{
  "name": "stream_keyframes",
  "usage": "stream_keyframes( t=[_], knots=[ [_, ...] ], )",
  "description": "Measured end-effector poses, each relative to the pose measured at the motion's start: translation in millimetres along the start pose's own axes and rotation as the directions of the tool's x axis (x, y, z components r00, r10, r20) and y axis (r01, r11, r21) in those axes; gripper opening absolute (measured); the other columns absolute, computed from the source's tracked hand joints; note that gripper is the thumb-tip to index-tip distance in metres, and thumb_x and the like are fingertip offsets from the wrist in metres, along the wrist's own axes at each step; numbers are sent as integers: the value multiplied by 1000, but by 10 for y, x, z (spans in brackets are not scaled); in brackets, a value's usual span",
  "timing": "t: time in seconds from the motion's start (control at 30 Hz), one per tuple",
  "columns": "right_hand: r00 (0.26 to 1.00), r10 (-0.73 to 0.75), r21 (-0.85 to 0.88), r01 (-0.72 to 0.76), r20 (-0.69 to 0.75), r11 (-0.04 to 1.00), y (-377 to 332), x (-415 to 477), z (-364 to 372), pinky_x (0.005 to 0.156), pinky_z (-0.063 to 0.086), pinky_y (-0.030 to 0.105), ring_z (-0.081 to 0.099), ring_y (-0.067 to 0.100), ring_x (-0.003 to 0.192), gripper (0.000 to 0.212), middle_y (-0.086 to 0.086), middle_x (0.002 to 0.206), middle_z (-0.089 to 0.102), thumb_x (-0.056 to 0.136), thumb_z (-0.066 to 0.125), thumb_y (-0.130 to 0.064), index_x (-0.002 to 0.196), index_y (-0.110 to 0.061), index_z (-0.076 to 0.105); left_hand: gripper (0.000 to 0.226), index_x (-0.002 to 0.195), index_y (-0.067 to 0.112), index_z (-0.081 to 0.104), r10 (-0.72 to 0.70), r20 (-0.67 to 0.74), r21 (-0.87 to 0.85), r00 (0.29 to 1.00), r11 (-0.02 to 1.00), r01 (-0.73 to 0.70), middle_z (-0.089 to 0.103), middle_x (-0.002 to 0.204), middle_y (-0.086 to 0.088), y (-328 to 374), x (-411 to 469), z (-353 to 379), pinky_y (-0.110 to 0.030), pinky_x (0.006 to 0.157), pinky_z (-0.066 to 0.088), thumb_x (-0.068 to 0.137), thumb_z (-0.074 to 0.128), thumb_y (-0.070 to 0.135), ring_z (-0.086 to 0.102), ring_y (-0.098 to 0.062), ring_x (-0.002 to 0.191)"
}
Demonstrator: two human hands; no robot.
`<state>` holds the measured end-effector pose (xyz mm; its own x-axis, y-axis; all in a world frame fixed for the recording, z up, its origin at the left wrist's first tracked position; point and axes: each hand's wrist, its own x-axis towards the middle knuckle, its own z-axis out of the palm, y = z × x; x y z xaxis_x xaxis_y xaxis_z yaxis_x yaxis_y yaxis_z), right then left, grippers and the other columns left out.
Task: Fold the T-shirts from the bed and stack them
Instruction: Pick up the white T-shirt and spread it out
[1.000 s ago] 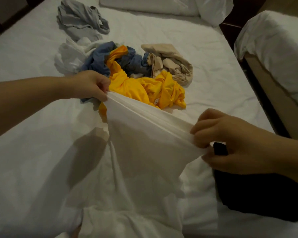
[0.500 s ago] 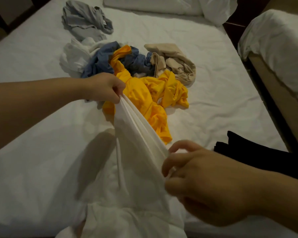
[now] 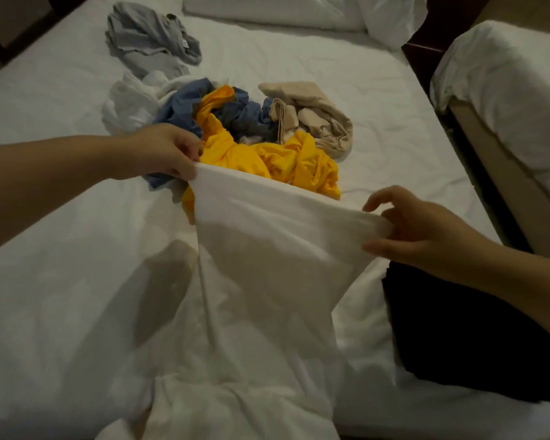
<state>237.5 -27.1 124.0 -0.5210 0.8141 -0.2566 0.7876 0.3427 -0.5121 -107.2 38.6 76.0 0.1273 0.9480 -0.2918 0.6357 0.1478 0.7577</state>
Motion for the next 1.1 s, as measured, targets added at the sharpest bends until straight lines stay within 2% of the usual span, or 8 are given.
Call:
stream_keyframes(
  t=[0.17,0.23,0.37,0.5,0.67,0.8,0.93,1.1],
  knots=[
    [976,131,193,-97,-173,976,278,268,-137,74,50,35,59,13,70,34,-4,73,65,61,74,-59,86,-39,63,28,52,15,46,10,138,-556,990,828,69,47,63,-4,100,-69,-97,-14,46,48,55,59,-10,50,-12,58],
    [973,130,257,-78,-192,963,294,346,-199,74,49,38,56,15,71,14,-4,70,62,72,77,-29,78,-29,64,29,61,19,50,70,95,-680,993,733,14,53,58,3,136,-93,-96,-14,47,49,54,58,-8,56,-8,55],
    [928,195,511,-6,-317,859,298,584,-212,69,53,22,56,11,72,30,-1,79,56,77,71,-3,89,-28,59,39,78,21,49,59,-5,-777,998,629,-41,58,76,3,120,28,2,-16,53,52,84,36,-14,61,-8,70],
    [857,412,702,-86,-309,707,546,1040,82,65,54,25,58,19,87,49,3,98,54,78,65,6,116,-21,50,36,85,21,49,-123,-177,-708,976,705,-40,48,88,-3,-41,364,281,-19,52,50,84,45,-15,52,-15,79],
    [660,718,821,-270,-223,503,920,1520,711,94,49,43,55,29,107,58,11,119,55,76,69,-8,129,-15,47,31,103,15,46,-235,-398,-545,887,838,-22,52,110,-10,-363,731,618,-35,82,49,83,58,-5,52,-23,96],
    [567,773,910,-91,-285,403,948,1734,804,87,52,36,61,23,89,43,10,102,64,77,64,2,118,-10,56,24,102,16,52,-182,-540,-487,822,864,-129,55,106,-3,-338,885,645,-25,78,48,84,60,3,53,-17,96],
    [577,768,911,-94,-278,401,1077,1781,852,69,51,30,58,18,79,40,9,101,61,80,64,-4,118,-12,55,16,98,19,51,-169,-563,-469,809,871,-145,56,90,3,-342,920,734,-27,73,48,87,61,12,53,-14,85],
    [645,727,855,-217,-237,471,1080,1655,977,70,47,32,54,20,94,53,5,115,53,83,67,-34,129,-20,46,41,124,18,43,-84,-599,-278,796,954,-109,52,117,-3,-419,530,796,-28,84,45,89,59,34,52,-13,98]
  ],
)
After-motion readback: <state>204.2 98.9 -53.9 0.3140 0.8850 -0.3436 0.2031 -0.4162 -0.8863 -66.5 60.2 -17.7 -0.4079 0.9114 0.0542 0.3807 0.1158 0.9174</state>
